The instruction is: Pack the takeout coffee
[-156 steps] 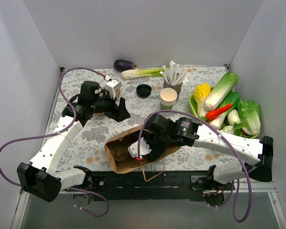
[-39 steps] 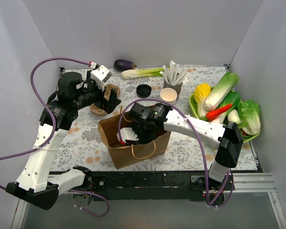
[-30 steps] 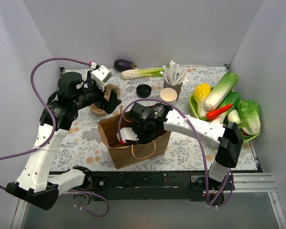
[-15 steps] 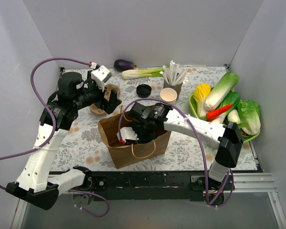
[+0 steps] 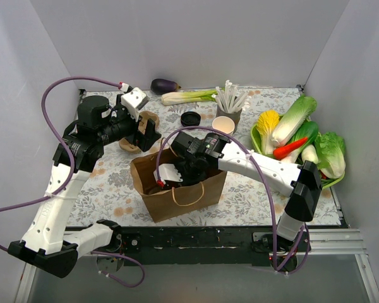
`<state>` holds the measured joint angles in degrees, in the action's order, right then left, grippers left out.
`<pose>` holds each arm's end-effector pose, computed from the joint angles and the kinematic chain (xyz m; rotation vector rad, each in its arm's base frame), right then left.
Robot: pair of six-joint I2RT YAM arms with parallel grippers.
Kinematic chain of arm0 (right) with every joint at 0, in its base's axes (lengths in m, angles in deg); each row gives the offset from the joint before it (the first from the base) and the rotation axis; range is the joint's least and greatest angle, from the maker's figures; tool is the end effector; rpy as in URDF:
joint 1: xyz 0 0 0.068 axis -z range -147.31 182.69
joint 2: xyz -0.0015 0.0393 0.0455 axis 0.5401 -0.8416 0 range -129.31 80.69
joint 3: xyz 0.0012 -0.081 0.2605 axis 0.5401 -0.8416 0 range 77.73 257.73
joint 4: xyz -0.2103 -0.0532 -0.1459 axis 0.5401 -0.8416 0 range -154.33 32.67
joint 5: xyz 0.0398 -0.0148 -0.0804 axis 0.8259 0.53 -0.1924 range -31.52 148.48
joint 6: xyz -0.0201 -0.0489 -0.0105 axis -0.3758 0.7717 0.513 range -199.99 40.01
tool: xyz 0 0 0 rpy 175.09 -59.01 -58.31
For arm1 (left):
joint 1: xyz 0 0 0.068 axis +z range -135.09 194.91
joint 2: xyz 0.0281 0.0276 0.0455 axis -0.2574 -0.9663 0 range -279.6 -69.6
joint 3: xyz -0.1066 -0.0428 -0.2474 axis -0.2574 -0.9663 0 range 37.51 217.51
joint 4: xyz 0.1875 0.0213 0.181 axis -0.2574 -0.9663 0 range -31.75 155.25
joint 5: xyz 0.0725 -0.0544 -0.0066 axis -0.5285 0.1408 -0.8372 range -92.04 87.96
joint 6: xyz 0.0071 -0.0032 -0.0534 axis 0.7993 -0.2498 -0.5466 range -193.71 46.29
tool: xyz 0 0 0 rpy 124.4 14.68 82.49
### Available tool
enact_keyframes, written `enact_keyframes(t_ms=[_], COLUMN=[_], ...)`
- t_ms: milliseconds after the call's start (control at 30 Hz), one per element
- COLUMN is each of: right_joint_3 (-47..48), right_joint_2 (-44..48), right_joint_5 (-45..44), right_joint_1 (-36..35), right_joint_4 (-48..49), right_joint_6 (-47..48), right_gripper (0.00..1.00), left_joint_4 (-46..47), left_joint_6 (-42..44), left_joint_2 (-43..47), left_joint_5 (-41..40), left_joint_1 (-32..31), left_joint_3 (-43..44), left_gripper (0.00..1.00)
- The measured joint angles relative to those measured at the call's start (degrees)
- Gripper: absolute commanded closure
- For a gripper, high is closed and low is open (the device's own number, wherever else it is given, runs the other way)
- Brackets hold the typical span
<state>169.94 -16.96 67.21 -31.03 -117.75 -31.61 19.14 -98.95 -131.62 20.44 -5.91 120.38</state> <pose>0.1498 0.3155 0.3120 -2.2899 1.4878 0.2844 0.1826 -0.0840 0.4442 0.1817 2.0860 -0.8951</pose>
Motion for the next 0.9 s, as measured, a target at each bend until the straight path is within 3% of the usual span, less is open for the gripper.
enact_keyframes(t_ms=[100,267,567,900], right_joint_3=[0.66,3.23,10.43,11.30], right_joint_2=[0.00,0.00,0.00,1.42], right_joint_5=[-0.26,-1.07,-1.51,-2.25], right_joint_1=[0.00,-0.02,-0.20,-0.48], right_joint_4=[-0.55,-1.88,-4.50,-5.84], right_joint_6=[-0.33,-1.16,-2.86,-4.76], right_gripper=[0.11,0.06,0.03,0.02], left_joint_4=[0.02,0.04,0.04,0.04], left_joint_6=[0.09,0.15,0.33,0.39], left_joint_2=[0.00,-0.02,-0.02,-0.02], left_joint_5=[0.07,0.46,0.68,0.72], left_joint_1=[0.00,0.00,0.02,0.02], left_joint_3=[0.00,-0.02,0.00,-0.02], left_gripper=[0.06,0.06,0.06,0.06])
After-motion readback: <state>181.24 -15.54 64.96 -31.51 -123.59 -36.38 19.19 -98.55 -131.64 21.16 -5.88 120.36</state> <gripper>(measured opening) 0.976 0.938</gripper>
